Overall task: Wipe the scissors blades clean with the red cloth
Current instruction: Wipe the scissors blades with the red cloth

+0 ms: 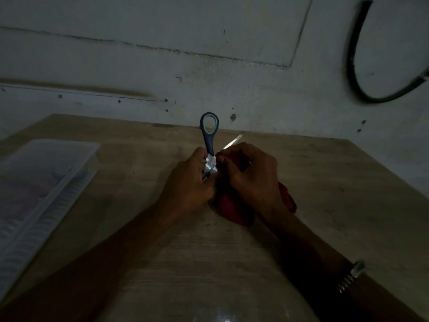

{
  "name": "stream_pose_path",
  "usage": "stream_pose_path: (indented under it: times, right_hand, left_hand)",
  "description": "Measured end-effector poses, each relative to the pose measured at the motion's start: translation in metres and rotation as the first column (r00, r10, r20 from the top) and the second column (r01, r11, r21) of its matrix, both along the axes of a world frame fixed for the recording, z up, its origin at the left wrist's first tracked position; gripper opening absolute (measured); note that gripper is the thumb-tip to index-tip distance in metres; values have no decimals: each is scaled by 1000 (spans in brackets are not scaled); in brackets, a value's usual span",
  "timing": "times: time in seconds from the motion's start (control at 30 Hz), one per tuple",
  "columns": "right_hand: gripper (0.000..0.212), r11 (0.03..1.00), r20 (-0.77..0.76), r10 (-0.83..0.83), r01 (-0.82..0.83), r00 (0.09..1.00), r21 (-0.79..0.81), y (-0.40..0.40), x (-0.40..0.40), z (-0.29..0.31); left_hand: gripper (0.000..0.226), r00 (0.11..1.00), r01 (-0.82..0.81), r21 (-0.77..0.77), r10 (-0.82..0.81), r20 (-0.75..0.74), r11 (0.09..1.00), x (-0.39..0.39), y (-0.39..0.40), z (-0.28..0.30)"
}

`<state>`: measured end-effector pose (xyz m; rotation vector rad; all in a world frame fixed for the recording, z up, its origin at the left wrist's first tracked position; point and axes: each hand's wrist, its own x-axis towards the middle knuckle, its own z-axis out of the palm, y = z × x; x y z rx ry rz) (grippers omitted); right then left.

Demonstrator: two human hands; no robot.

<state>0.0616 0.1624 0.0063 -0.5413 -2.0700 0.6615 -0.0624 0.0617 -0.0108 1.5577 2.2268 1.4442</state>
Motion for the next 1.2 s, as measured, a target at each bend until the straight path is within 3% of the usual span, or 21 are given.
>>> stream_pose_path:
  times: [0.37,0.43,0.6,0.83,1.03,1.13,1.2]
  right_hand:
    - [10,958,-242,-250,203,937,-204,25,6,12]
    - [8,964,-238,-217,170,947,-204,21,10,11]
    - [6,989,-38,61,-65,997,-131,-5,1,-2]
    - [4,996,-126,-84,82,988,-22,4,-2,1]
    - [5,935,-233,-321,268,918,-231,50,21,16]
    - [4,940,-270,-269,190,925,-285,38,25,16]
    - [5,966,-190,-158,111,969,-233,21,21,11]
  left_hand:
    - [24,999,24,-2,-24,37,1000,6,10,-3]
    - [26,999,21,-5,-20,49,1000,7,9,-3]
    - [27,998,27,-26,-26,63,999,5,5,-7]
    - [28,993,87,-37,-84,87,995,5,5,-7]
    - [27,1000,-4,-63,5,15,998,9,8,-4]
    - [35,990,-120,-82,126,67,989,4,7,0]
    - [33,990,-123,-90,129,64,988,2,8,1]
